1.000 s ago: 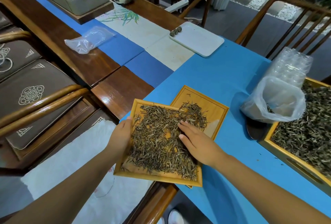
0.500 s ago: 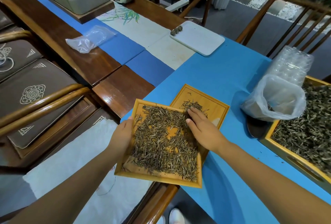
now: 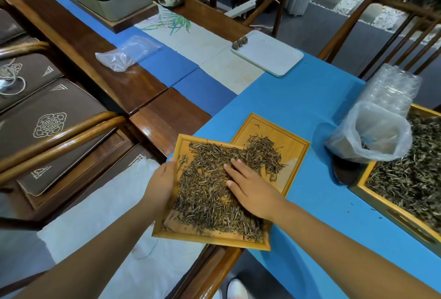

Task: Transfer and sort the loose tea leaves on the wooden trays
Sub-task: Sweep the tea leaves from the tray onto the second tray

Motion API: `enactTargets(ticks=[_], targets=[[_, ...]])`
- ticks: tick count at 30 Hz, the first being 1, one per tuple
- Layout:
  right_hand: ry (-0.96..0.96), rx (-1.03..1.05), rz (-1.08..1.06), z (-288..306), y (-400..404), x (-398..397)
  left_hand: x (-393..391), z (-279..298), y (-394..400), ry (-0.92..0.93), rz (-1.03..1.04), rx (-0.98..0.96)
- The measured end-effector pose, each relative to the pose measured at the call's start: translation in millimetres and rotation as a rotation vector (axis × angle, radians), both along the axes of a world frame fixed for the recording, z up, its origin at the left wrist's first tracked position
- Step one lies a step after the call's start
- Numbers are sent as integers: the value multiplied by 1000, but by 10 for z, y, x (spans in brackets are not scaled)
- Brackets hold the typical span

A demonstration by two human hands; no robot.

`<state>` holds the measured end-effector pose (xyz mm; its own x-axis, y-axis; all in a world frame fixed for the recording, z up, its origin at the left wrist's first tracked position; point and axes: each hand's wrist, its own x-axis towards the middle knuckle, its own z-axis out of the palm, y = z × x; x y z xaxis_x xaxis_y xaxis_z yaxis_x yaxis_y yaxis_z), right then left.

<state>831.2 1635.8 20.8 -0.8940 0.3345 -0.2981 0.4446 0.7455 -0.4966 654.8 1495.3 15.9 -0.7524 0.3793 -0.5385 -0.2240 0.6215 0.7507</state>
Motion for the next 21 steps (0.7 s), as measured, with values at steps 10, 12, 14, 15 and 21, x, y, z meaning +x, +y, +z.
enactTargets(ticks=[10, 12, 14, 15, 21], targets=[[-84, 9, -135, -75, 258, 207, -27, -19, -49, 8, -43, 4], [-40, 18, -141, -42, 242, 182, -17, -30, -41, -12, -19, 28], [23, 19, -120, 16, 172, 100, -1, -40, -28, -19, -5, 35], [49, 15, -103, 48, 123, 41, 9, -42, -21, -12, -10, 27], [95, -29, -11, 154, -127, -352, 79, -24, 5, 23, -75, -7]])
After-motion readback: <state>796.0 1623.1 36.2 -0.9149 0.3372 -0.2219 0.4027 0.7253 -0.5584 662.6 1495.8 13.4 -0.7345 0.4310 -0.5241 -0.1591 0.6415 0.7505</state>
